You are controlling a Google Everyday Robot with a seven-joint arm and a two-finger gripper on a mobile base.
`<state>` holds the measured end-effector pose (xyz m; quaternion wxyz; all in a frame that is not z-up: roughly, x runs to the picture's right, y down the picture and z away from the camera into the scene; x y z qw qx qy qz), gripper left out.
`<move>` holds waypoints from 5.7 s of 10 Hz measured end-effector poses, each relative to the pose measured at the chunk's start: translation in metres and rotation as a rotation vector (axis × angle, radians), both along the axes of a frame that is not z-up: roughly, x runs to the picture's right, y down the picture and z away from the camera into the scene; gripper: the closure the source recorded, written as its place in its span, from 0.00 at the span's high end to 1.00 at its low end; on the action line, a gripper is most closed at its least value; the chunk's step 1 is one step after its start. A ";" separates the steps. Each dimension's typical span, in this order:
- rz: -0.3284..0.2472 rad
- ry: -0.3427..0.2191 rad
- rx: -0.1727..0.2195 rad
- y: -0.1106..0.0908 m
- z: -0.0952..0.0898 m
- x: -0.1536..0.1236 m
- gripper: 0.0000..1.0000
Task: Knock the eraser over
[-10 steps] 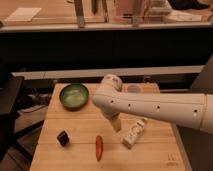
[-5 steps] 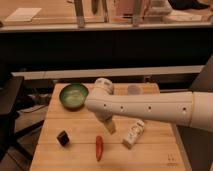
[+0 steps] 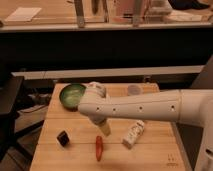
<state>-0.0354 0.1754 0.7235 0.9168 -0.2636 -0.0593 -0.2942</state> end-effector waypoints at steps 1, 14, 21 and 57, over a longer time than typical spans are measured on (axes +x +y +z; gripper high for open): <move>-0.002 0.001 -0.001 0.001 0.001 0.001 0.80; -0.061 -0.059 -0.003 0.029 0.012 -0.041 0.09; -0.151 -0.137 0.007 0.038 0.016 -0.105 0.00; -0.362 -0.277 0.006 0.040 0.019 -0.206 0.00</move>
